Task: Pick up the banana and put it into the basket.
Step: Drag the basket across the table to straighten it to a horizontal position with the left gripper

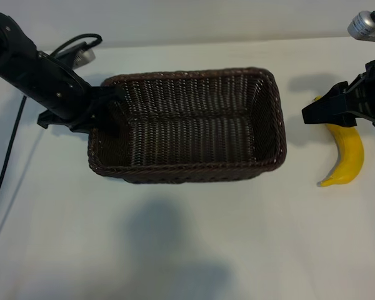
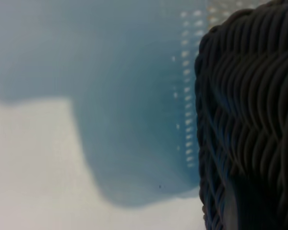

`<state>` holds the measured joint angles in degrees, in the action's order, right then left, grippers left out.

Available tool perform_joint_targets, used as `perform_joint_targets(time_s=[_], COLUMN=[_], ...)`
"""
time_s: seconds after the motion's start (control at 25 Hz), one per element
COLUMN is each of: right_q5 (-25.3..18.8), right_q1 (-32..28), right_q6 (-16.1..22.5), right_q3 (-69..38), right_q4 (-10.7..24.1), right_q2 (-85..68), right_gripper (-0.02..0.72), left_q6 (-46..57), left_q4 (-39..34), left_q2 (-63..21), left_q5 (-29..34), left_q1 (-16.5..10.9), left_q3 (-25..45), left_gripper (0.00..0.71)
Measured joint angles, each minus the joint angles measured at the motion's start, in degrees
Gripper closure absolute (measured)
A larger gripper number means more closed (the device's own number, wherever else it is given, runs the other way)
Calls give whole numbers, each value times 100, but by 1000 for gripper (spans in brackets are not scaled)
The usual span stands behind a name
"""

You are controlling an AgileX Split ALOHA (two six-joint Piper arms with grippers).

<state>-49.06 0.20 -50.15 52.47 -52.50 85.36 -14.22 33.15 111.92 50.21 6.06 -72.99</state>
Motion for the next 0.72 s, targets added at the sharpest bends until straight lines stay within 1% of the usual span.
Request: perform_joint_targets(time_s=[0.28, 0.44, 0.72], right_q5=[0, 0, 0], right_q1=[0, 0, 0], right_q6=[0, 0, 0], right_q3=[0, 0, 0], right_q4=[0, 0, 5], right_q2=[0, 0, 0], right_gripper=[119, 119, 119], left_q6=[-142, -148, -142], left_q4=[99, 112, 112], left_q2=[298, 310, 310], left_q5=[-209, -303, -253], left_q1=[146, 146, 146], left_q3=[0, 0, 0], left_gripper=[554, 554, 554])
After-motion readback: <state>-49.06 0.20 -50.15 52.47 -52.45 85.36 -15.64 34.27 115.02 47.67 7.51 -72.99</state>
